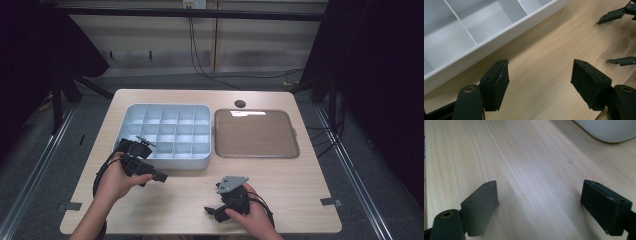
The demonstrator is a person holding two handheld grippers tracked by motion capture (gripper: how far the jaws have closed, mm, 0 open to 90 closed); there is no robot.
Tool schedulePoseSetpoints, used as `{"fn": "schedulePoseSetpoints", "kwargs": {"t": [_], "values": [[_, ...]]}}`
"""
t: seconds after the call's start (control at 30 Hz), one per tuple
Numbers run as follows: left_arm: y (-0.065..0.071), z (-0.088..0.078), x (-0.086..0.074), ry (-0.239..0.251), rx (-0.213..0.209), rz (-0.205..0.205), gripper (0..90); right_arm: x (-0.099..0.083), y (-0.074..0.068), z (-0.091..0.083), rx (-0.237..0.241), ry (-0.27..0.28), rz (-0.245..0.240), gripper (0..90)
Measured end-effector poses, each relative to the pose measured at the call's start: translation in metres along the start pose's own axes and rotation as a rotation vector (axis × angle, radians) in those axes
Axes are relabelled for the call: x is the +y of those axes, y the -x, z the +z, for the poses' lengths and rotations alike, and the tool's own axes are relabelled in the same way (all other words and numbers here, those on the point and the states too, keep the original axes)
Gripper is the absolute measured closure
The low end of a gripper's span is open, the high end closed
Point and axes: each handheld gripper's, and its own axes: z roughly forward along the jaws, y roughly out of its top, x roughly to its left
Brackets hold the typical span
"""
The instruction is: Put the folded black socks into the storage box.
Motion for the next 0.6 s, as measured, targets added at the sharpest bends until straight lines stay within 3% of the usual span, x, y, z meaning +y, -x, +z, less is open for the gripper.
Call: {"fn": "schedulePoseSetpoints", "kwargs": {"t": [0.6], "values": [[0.007,0.021,-0.009,0.026,-0.048,0.02,29.9,0.0,0.0,0.0,-0.002,-0.002,-0.002,13.6]]}}
